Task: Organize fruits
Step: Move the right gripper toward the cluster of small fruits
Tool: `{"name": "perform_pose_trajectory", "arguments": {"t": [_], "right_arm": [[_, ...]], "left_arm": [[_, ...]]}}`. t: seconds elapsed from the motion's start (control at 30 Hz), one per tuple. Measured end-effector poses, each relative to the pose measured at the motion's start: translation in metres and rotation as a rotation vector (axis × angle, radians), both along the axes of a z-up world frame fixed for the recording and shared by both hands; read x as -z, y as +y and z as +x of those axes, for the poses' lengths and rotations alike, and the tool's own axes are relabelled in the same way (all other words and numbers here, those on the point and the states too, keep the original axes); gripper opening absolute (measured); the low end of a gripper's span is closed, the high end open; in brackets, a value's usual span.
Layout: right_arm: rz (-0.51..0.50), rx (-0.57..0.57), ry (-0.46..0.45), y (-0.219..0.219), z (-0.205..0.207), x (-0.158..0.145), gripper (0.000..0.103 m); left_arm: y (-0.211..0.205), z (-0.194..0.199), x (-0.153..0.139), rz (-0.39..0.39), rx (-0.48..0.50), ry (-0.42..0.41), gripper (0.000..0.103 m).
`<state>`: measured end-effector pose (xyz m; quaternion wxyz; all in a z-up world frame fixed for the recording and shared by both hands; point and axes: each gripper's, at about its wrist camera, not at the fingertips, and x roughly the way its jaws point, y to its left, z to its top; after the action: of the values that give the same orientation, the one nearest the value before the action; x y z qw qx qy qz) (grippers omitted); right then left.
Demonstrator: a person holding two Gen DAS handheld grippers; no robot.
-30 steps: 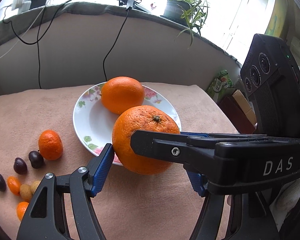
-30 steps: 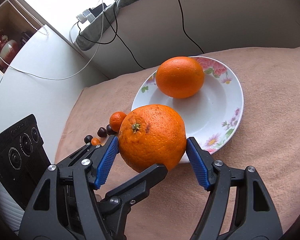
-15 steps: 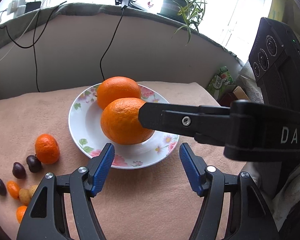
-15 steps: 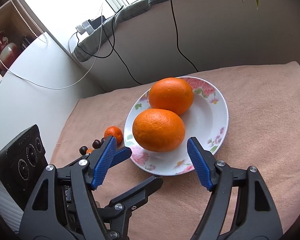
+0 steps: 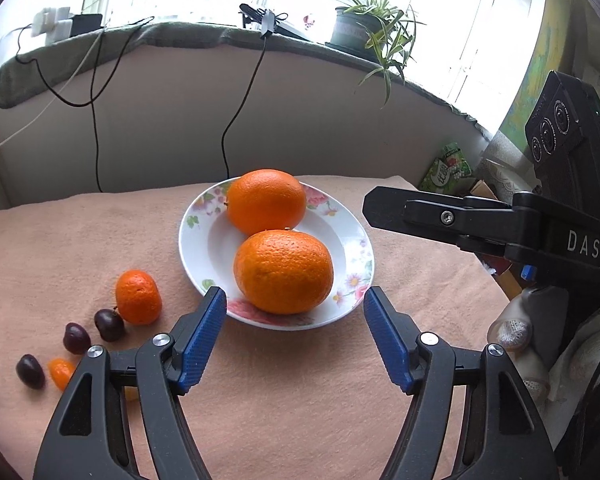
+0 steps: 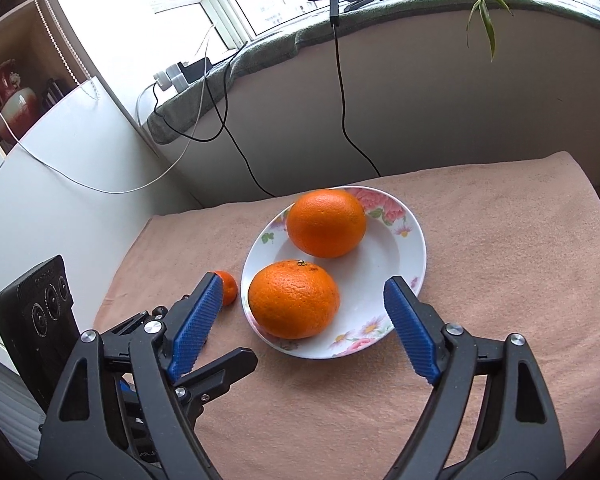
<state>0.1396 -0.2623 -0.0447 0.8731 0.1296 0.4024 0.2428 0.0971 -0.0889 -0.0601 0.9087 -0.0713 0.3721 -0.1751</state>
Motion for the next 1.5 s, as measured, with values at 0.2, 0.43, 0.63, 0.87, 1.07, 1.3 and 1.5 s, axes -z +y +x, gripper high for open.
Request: {"name": "perform_pose_trajectory", "arguments": {"t": [0.2, 0.43, 0.63, 0.87, 1.07, 1.3, 1.5], "right_arm": [[-0.007, -0.015, -0.044, 0.01, -0.012, -0.004, 0.087], [0.017, -0.054, -0.107, 0.023, -0.029, -0.011, 0.088], [-0.03, -0.127, -0.126, 0.048, -0.039, -0.013, 0.088], [-0.081, -0.23, -0.117, 0.08, -0.05, -0.002, 0.088], [-0.095, -0.289, -0.095, 0.106, -0.054, 0.009, 0.088], [-0.101, -0.344, -0.044, 0.128, -0.051, 0.028, 0.08], [-0.139, -0.39, 0.004, 0.147, -0.045, 0.05, 0.061]], "left_arm": [[0.023, -0.013, -0.003, 0.026, -0.034, -0.024, 0.071], [0.063, -0.034, -0.005, 0.07, -0.107, -0.047, 0.071], [0.098, -0.058, 0.003, 0.08, -0.176, -0.039, 0.071], [0.127, -0.076, 0.012, 0.079, -0.235, -0.015, 0.071], [0.154, -0.073, 0.02, 0.044, -0.293, 0.004, 0.071], [0.175, -0.064, 0.034, 0.022, -0.321, 0.041, 0.063], [0.185, -0.055, 0.046, 0.001, -0.315, 0.081, 0.05]]}}
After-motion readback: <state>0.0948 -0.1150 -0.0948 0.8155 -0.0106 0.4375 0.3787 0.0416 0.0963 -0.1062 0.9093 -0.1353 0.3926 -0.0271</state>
